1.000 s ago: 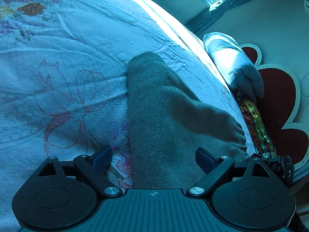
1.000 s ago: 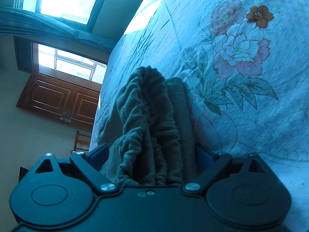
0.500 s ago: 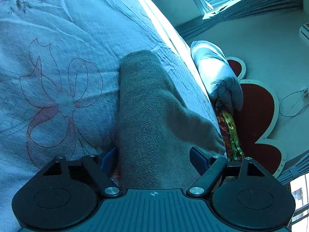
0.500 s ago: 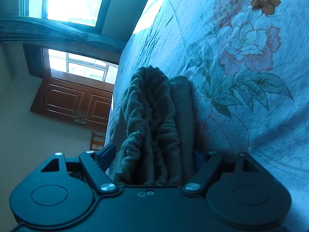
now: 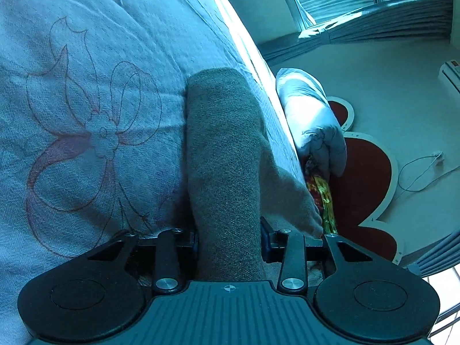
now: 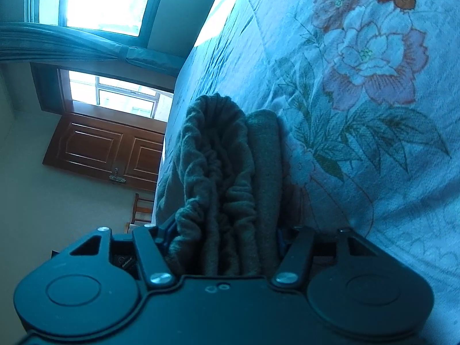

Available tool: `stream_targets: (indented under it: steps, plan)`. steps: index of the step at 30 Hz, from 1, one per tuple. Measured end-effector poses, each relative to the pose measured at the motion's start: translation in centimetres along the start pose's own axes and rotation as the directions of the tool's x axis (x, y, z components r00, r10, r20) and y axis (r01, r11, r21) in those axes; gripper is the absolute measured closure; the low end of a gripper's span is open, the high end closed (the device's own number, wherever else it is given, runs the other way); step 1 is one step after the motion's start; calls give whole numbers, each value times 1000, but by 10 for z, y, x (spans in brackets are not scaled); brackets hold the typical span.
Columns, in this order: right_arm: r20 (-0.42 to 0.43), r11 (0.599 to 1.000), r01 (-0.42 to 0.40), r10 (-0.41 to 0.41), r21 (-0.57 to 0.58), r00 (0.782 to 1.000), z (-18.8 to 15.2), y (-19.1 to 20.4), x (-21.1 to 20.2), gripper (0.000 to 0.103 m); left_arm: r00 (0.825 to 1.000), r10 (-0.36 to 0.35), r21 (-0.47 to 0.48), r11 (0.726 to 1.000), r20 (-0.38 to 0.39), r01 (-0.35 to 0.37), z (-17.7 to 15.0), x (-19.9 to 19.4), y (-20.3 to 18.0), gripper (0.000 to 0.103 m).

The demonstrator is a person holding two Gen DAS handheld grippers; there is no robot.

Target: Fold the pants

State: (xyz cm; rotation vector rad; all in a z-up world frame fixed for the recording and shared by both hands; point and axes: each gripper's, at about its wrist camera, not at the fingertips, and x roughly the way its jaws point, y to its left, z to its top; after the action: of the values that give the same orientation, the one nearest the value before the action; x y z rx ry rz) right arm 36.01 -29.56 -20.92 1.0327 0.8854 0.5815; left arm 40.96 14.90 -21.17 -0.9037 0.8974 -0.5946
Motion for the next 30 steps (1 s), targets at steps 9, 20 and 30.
stream_targets:
  steps: [9,20,30]
  plan:
    - [20,996,-54,55,-69,998,-14,34,-21,65,992,-106,-29,994,61,108,-12,-15,-6,77]
    - [-49,977,-104,96,-188,994,15,98,-4,65,980,-159,45,987,124,154,13,-55,-32,78]
    - [-101,960,-119,96,-252,990,110,137,84,65,975,-116,81,991,190,102,118,-61,-23,78]
